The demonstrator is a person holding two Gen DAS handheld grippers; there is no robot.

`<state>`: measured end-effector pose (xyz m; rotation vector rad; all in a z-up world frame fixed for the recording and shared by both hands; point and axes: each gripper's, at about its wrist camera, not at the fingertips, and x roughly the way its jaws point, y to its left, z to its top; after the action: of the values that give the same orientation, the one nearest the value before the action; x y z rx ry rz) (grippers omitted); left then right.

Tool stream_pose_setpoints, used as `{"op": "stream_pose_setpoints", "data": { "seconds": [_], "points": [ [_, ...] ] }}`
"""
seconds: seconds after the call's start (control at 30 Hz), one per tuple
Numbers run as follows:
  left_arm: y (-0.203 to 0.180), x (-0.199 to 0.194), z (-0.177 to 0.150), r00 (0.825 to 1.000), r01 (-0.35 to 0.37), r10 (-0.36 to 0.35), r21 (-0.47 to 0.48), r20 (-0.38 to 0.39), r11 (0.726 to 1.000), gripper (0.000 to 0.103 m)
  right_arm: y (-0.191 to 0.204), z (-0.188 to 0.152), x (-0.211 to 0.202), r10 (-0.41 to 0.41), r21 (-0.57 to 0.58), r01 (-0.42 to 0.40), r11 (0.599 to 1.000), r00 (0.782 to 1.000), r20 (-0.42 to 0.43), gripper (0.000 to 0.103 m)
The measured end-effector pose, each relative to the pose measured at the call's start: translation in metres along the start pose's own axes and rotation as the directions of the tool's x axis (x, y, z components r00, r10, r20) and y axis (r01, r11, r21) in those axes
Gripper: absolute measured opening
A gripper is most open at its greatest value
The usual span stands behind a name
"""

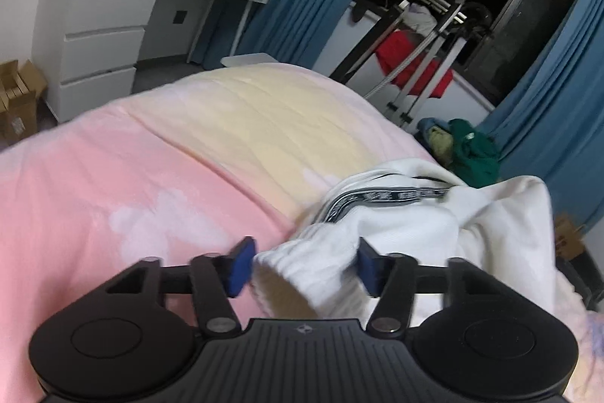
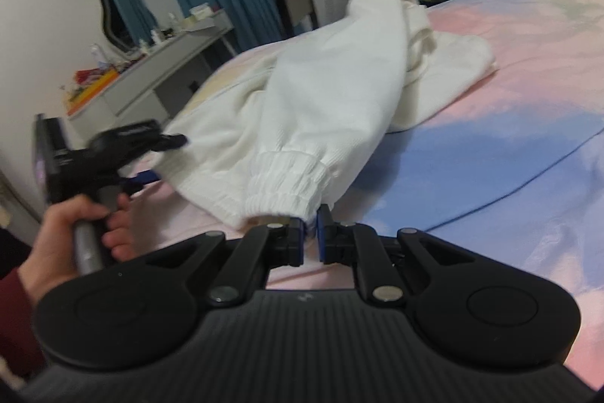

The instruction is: Fold clothes

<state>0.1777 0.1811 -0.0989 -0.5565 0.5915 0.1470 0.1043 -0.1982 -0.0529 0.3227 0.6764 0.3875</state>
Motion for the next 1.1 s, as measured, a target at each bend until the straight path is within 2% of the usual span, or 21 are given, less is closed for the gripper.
{"op": "stream_pose_setpoints", "data": {
  "seconds": [0.07,0.13,0.3,0.4,0.53,0.6,0.67,0.73,0.8,0.9,0.97,1.0,1.07,1.1],
  "points": [
    [0.004,0.002,0.012,1.0,0.008,-0.008,-0.012,-0.016,1.0,0.039,0.008,-0.001,0.0,0.041,0.014,-0.041,0.999,0.999,-0.003,0.01],
    [0.005,-0.002,0.031,1.0,0.031,-0.031,0.001,-0.004,1.0,0.035,0.019,-0.002,0.001,0.083,0.024,-0.083,0.996,0.997,-0.006,0.01],
    [0.004,-0.018,0.091,0.997,0.06,-0.066,0.121,0.047,0.991,0.034,0.06,-0.002,0.016,0.22,0.023,-0.22,0.975,0.975,-0.021,0.011],
    [0.005,-0.023,0.129,0.997,0.049,-0.061,0.216,0.049,0.975,0.034,0.091,0.0,0.033,0.313,0.022,-0.313,0.95,0.949,-0.034,0.011],
    [0.013,-0.021,0.173,0.997,0.009,-0.028,0.275,0.066,0.961,0.034,0.137,0.005,0.07,0.424,0.02,-0.424,0.906,0.903,-0.064,0.011],
    [0.021,-0.011,0.187,0.997,-0.034,0.009,0.313,0.082,0.949,0.035,0.16,0.004,0.092,0.474,0.017,-0.474,0.88,0.877,-0.08,0.011],
    [0.034,0.007,0.19,0.996,-0.07,0.047,0.332,0.078,0.941,0.035,0.179,-0.002,0.112,0.491,-0.003,-0.494,0.87,0.865,-0.105,0.011],
    [0.053,0.03,0.188,0.996,-0.088,0.078,0.323,0.046,0.942,0.035,0.19,-0.012,0.128,0.471,-0.022,-0.477,0.878,0.873,-0.13,0.012],
    [0.071,0.046,0.183,0.996,-0.083,0.084,0.276,0.008,0.958,0.035,0.197,-0.021,0.141,0.441,-0.041,-0.451,0.892,0.885,-0.15,0.013],
    [0.089,0.056,0.175,0.997,-0.068,0.073,0.229,-0.013,0.971,0.037,0.199,-0.026,0.14,0.408,-0.081,-0.423,0.902,0.9,-0.156,0.016],
    [0.091,0.05,0.174,0.997,-0.072,0.076,0.239,-0.007,0.968,0.044,0.2,-0.026,0.134,0.394,-0.108,-0.412,0.905,0.906,-0.156,0.023],
    [0.092,0.046,0.173,0.997,-0.074,0.077,0.244,-0.004,0.967,0.047,0.2,-0.026,0.131,0.381,-0.122,-0.402,0.907,0.909,-0.168,0.028],
    [0.093,0.034,0.169,0.996,-0.09,0.091,0.259,0.009,0.962,0.066,0.196,-0.023,0.125,0.357,-0.139,-0.385,0.912,0.914,-0.192,0.047],
    [0.093,0.024,0.165,0.994,-0.109,0.107,0.27,0.024,0.957,0.071,0.193,-0.023,0.122,0.349,-0.143,-0.38,0.914,0.915,-0.201,0.066]
  ]
}}
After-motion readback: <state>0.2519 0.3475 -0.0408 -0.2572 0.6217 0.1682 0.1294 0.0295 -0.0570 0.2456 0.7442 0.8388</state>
